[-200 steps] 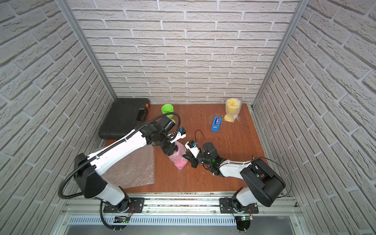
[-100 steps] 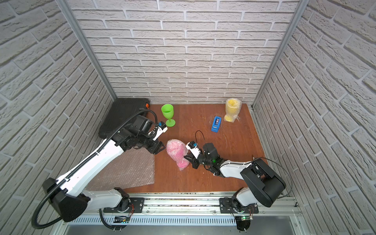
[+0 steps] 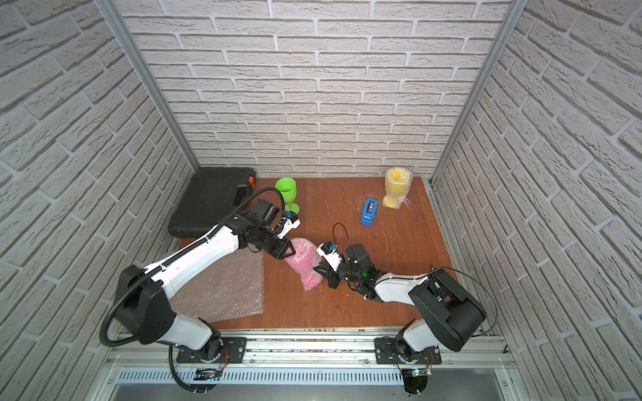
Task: Wrap wine glasses in bubble wrap
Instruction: Pick up the bubble wrap from the center of the board.
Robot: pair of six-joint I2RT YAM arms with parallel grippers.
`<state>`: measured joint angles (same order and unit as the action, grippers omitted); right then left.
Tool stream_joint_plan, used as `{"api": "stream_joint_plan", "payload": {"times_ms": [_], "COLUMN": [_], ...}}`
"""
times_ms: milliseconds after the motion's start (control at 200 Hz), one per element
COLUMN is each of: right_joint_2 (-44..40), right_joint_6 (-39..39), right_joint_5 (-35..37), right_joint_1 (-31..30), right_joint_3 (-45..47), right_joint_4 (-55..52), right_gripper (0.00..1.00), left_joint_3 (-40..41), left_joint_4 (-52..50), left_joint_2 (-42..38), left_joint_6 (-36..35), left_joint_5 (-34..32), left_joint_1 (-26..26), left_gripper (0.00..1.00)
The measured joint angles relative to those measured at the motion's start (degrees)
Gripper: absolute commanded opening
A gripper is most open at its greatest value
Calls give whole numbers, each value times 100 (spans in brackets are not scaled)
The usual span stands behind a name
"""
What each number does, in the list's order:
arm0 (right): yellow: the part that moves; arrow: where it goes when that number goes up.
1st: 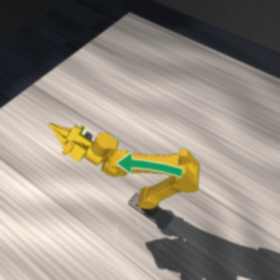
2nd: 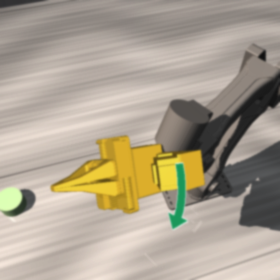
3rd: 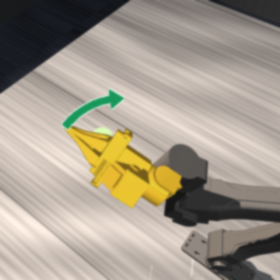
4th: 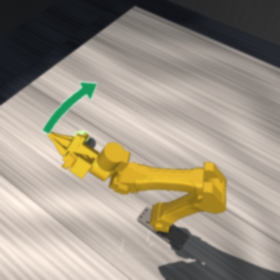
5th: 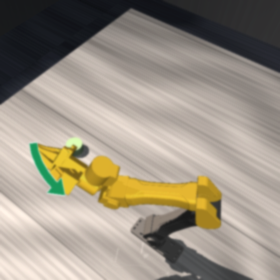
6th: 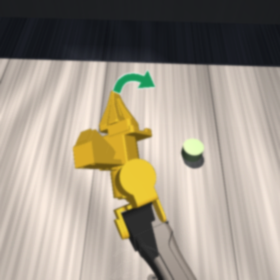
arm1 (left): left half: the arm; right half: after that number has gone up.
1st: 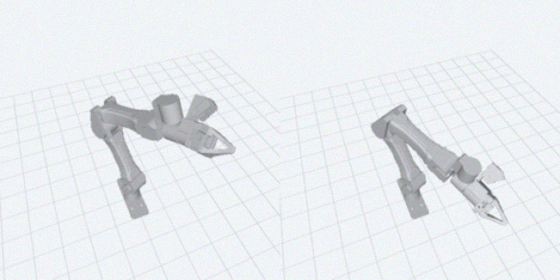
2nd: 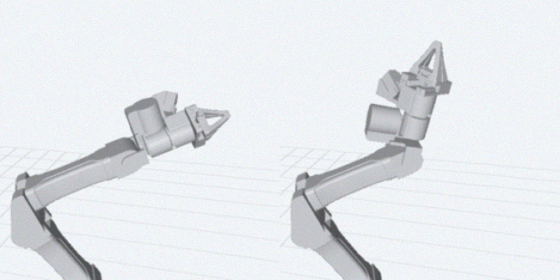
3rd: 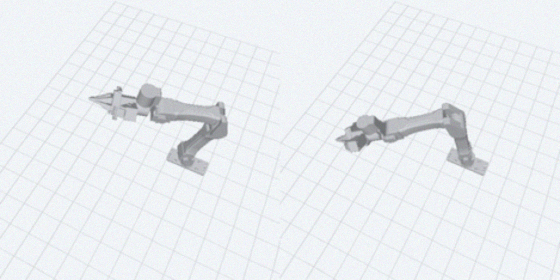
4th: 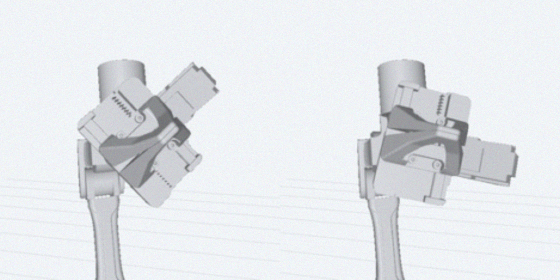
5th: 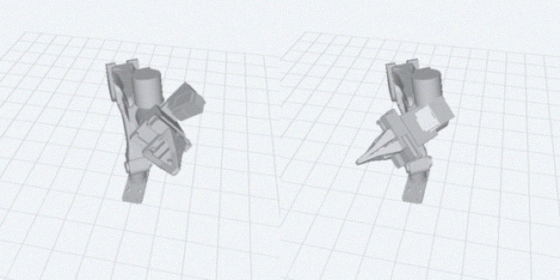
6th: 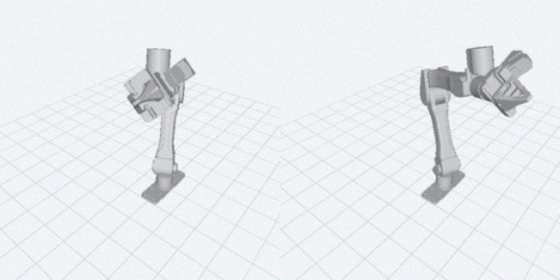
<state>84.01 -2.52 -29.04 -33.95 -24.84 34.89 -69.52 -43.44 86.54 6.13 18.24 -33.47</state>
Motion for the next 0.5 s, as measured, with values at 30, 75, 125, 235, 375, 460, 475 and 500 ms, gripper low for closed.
{"api": "stream_joint_plan", "payload": {"times_ms": [30,75,125,235,375,460,475,500], "right_joint_2": [-7,-31,-107,-511,-1244,-1611,-1661,-1744], "right_joint_6": [-2,-4,-37,-107,-184,-323,-352,-466], "right_joint_5": [-4,-17,-7,146,363,483,516,575], "right_joint_1": [0,-2,-13,-2,13,15,15,15], "right_joint_3": [-31,-66,-96,-197,-603,-1019,-1088,-1215], "right_joint_4": [-44,-129,-317,-1119,-2516,-3340,-3462,-3679], "right_gripper": [6,14,25,43,51,51,50,49], "left_joint_3": [0,-4,-28,-79,-236,-356,-376,-417], "left_joint_4": [2,9,4,-39,-271,-446,-474,-529], "left_joint_2": [31,66,79,79,79,85,92,101], "left_joint_6": [9,-9,9,-7,-17,-55,-55,-59], "left_joint_5": [-28,-98,-151,-234,-461,-654,-688,-748], "left_joint_1": [-11,-26,-37,-111,-201,-271,-284,-308], "left_gripper": [13,9,7,7,7,7,7,7]}}
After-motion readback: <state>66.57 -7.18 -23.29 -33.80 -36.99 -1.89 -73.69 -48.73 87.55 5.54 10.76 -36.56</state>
